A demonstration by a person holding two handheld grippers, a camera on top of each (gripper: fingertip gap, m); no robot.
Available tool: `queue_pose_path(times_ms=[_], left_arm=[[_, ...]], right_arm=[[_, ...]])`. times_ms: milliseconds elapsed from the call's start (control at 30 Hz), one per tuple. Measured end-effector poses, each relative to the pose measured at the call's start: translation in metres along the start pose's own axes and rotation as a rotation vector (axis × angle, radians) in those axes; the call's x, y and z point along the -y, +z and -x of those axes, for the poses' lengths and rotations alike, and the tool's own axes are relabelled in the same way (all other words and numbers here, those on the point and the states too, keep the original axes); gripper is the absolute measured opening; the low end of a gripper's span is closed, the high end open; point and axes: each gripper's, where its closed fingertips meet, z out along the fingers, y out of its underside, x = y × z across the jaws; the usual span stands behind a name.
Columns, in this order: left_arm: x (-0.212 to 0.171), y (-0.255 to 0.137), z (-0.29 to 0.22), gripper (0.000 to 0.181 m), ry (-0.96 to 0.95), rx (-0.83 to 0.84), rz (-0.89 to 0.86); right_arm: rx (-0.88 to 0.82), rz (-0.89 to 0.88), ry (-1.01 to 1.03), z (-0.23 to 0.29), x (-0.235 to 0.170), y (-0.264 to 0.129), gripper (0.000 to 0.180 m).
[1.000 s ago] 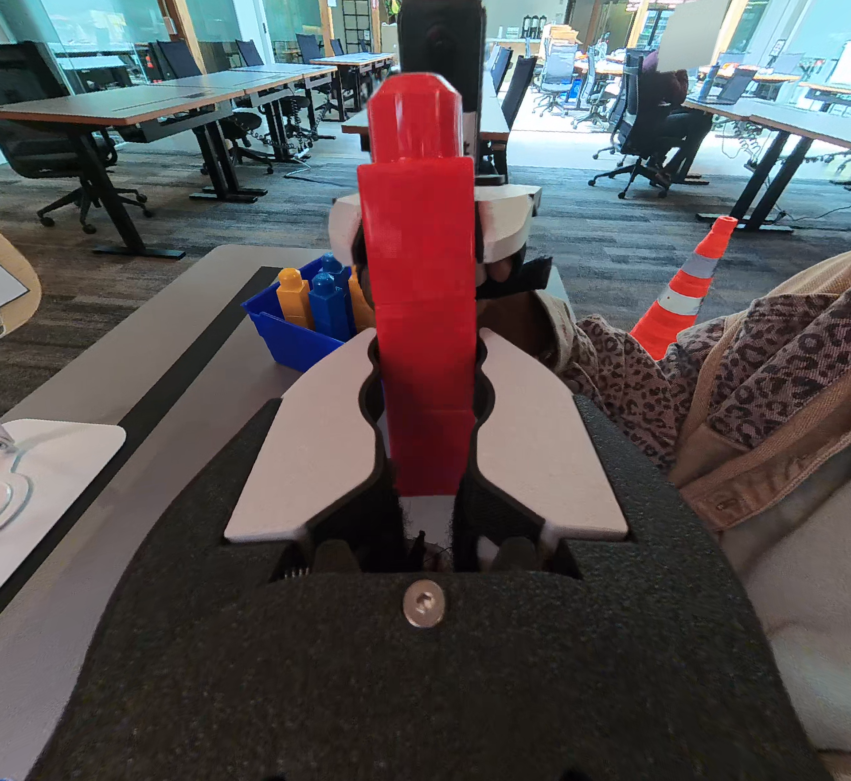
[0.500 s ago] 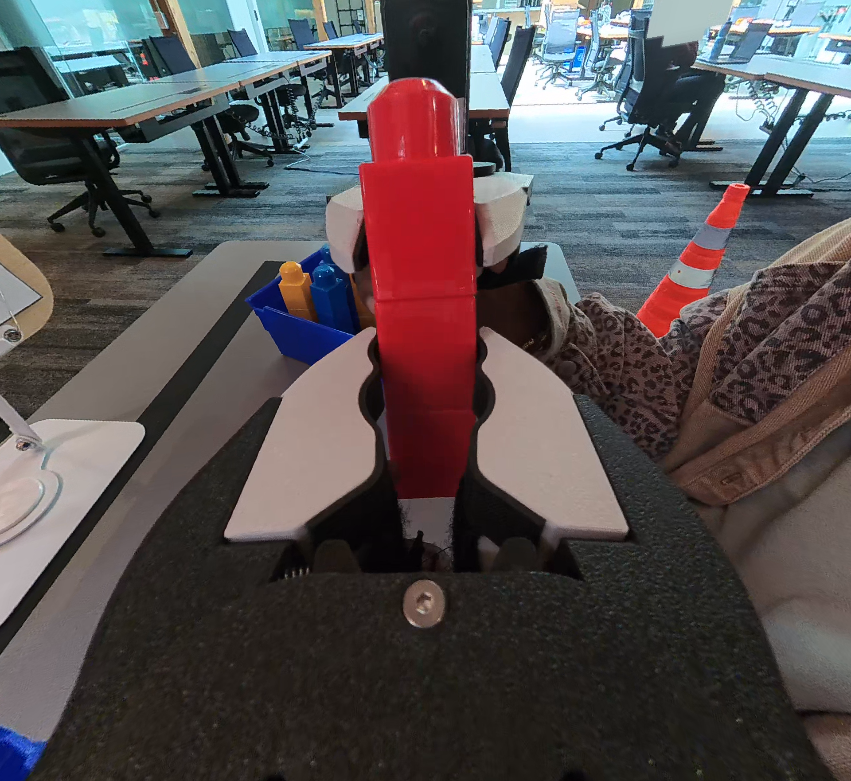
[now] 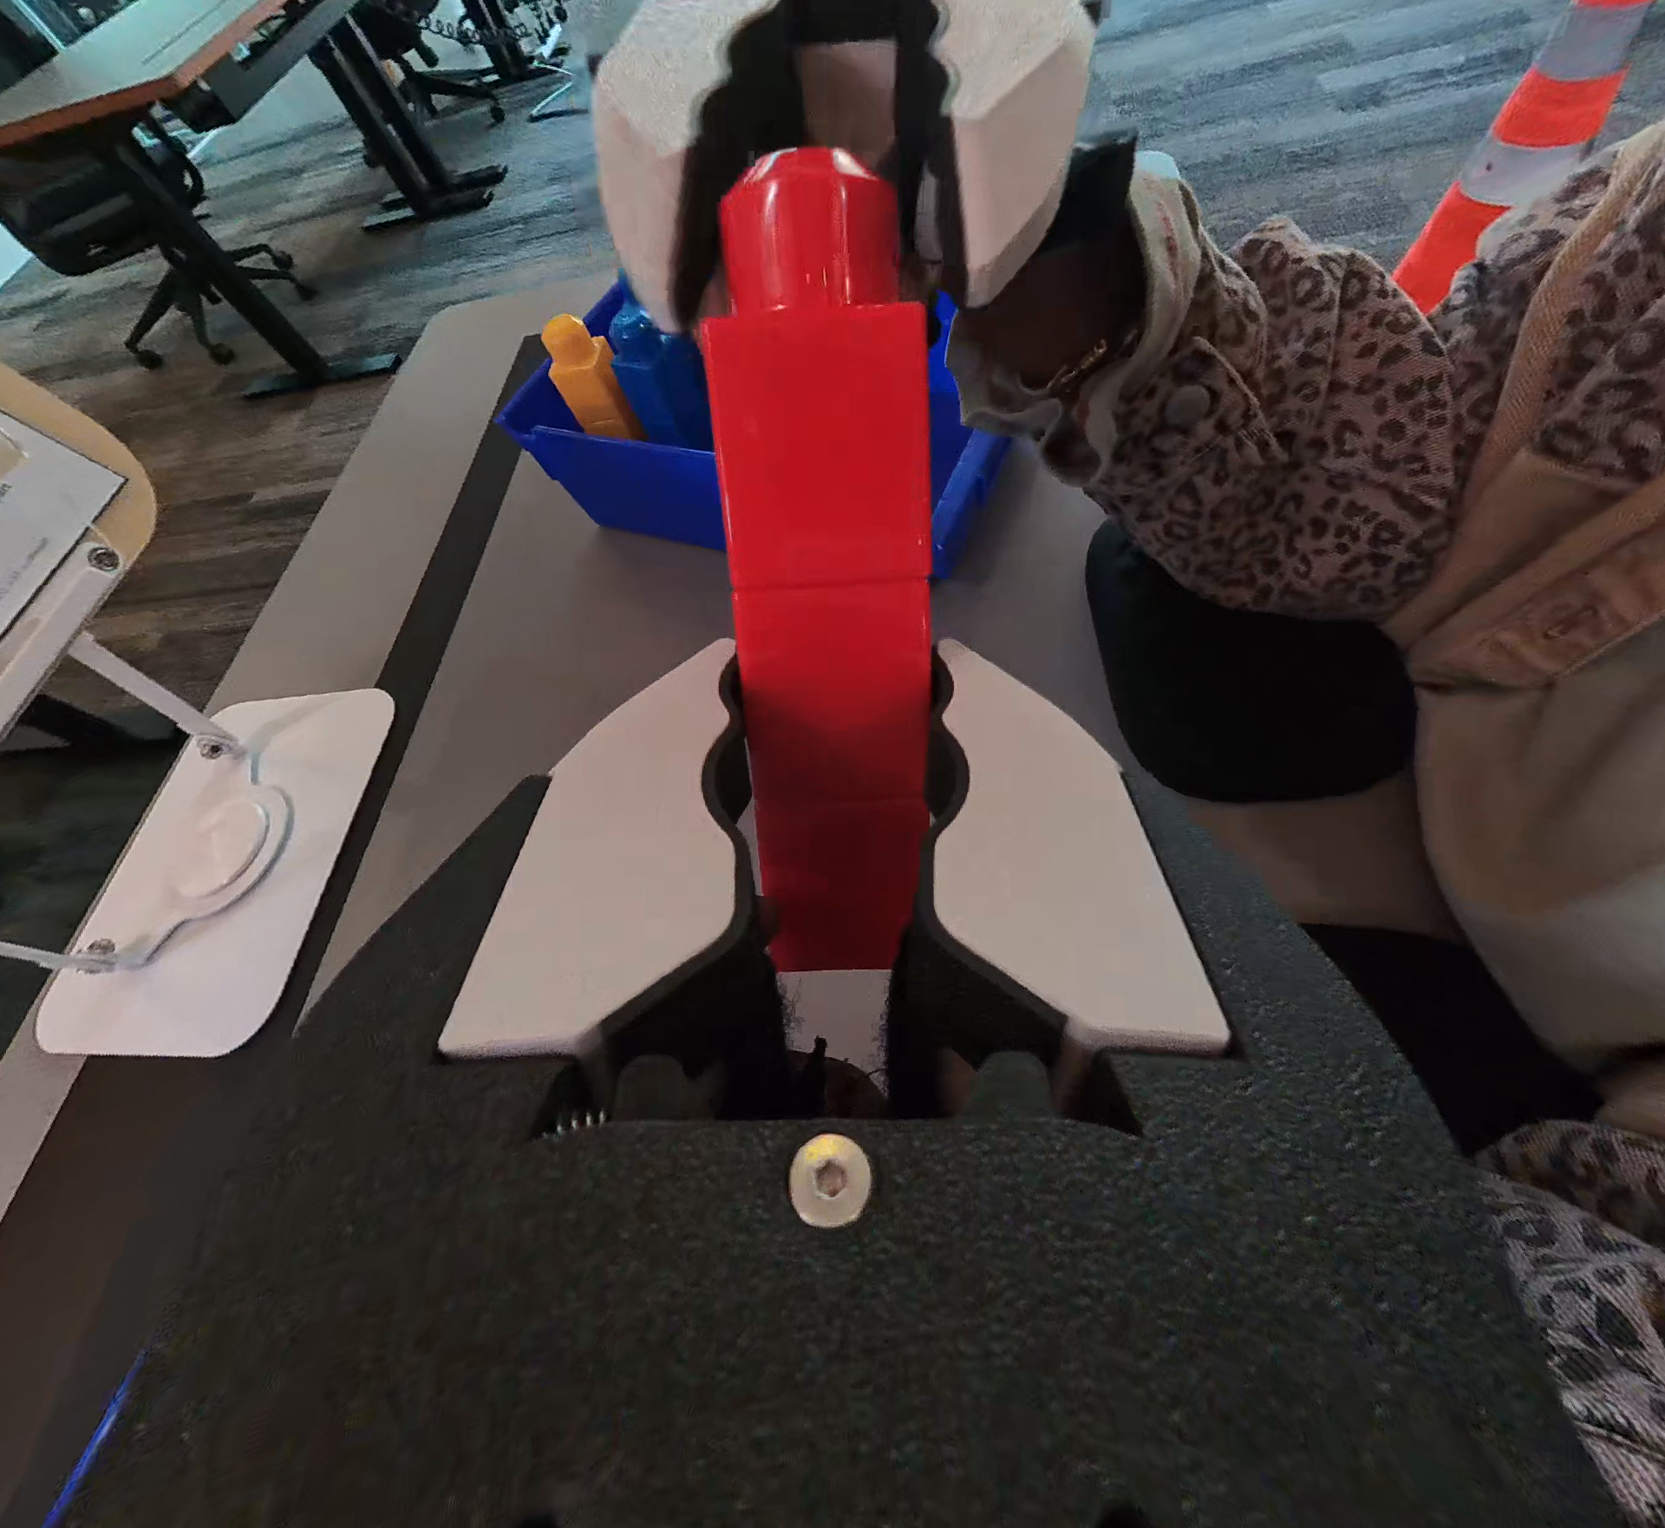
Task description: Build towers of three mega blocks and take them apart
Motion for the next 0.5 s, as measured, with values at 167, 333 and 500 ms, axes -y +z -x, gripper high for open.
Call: queue_pose_path(times_ms=[167,333,500], left_arm=[[0.000,0.002,-0.001,0.036,-0.009,-0.020,-0.013],[0.001,-0.010,0.023,0.068,-0.028,0.142,-0.030],[0.023,-0.070,0.078,0.072,-0.203,0.496,-0.283]], right_arm=[[-0.001,-0.001,0.025,-0.002,0.001,0.002,0.030],[-0.151,-0.054,0.029,-0.021,0.016,-0.022,0.030],[-0.571,0.017,-0.005,-0.059,0.020,-0.090,0.029]])
